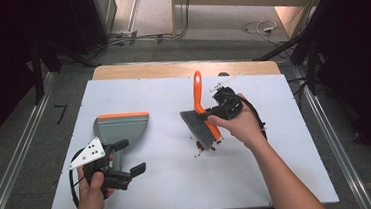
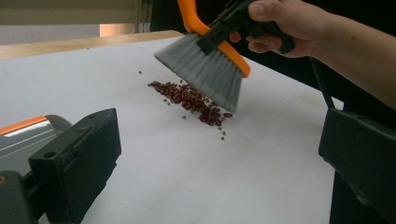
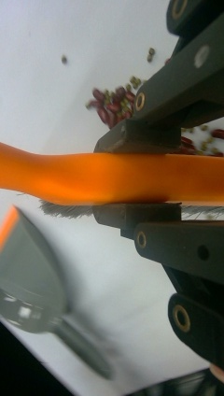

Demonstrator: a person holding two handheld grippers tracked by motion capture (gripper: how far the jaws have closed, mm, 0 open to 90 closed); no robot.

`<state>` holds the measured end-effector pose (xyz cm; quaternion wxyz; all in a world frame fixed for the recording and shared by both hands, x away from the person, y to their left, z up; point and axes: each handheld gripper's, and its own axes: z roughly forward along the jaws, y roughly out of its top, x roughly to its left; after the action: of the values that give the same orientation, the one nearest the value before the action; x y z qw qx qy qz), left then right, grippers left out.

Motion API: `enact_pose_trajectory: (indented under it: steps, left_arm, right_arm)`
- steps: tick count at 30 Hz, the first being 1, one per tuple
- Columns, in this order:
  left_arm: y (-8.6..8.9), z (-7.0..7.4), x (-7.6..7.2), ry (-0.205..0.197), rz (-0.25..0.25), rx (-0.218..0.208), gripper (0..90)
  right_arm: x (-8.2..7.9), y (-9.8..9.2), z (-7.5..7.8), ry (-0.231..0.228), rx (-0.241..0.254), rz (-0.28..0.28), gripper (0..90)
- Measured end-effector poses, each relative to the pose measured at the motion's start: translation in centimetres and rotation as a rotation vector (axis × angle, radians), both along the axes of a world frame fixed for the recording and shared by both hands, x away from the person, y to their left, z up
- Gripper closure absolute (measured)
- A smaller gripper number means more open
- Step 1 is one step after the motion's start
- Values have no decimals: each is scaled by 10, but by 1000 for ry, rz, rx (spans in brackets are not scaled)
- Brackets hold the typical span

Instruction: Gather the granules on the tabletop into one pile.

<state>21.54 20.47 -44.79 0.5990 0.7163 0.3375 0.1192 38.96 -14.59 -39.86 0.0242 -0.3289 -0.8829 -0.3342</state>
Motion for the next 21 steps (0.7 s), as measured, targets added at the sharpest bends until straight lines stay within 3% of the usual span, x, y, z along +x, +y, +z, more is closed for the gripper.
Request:
enact_pose_trajectory:
  steps: [1,7,11,16,21]
  left_arm:
    - [0,0,0,-1,-1,-4,3]
    - [-2,0,0,2,-3,-3,3]
    - [-2,0,0,3,-5,2,3]
    - [-2,0,0,2,-3,-4,3]
    - [-2,0,0,2,-3,-3,3]
  right_arm:
    - [0,0,0,0,0,0,681]
    - [-24,12,-1,-7,-156,159,681]
    - [-32,21,-12,47,-224,280,681]
    - [-27,31,-28,116,-249,336,681]
    - [-11,31,-39,154,-245,302,680]
